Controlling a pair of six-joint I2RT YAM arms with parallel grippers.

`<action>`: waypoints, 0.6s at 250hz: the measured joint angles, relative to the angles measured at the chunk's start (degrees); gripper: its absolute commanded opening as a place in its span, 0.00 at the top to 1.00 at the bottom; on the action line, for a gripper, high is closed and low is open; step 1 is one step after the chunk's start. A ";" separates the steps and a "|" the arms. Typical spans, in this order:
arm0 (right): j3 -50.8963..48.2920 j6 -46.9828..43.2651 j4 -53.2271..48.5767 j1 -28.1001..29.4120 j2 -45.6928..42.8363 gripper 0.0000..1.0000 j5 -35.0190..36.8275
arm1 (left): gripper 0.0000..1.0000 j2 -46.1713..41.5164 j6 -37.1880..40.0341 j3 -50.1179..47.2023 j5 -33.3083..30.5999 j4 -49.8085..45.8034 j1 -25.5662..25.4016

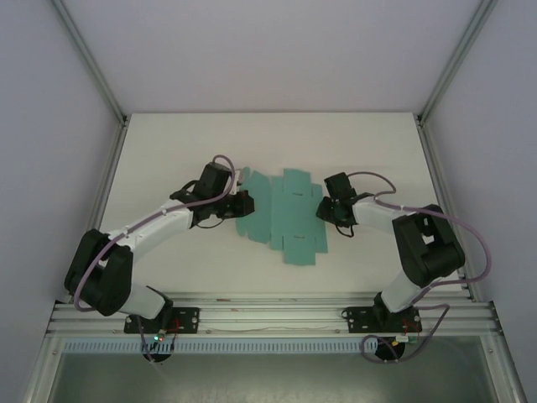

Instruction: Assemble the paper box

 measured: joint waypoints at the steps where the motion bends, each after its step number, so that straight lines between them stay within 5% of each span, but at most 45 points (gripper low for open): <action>1: -0.02 -0.17 0.02 -0.02 -0.02 0.49 -0.11 | 1.00 -0.04 0.04 0.00 -0.02 -0.02 0.00; 44: -2.45 -5.53 0.76 -4.13 -6.14 0.23 -9.16 | 1.00 -5.97 1.79 -0.15 2.23 2.49 -0.09; 78: -2.86 -10.62 1.44 -10.71 -16.39 0.15 -19.85 | 1.00 -12.92 2.75 -0.46 5.16 10.08 -0.26; 150: -4.63 -14.34 10.49 -20.46 -31.12 0.22 -42.75 | 1.00 -24.61 4.98 -2.97 11.43 20.00 0.07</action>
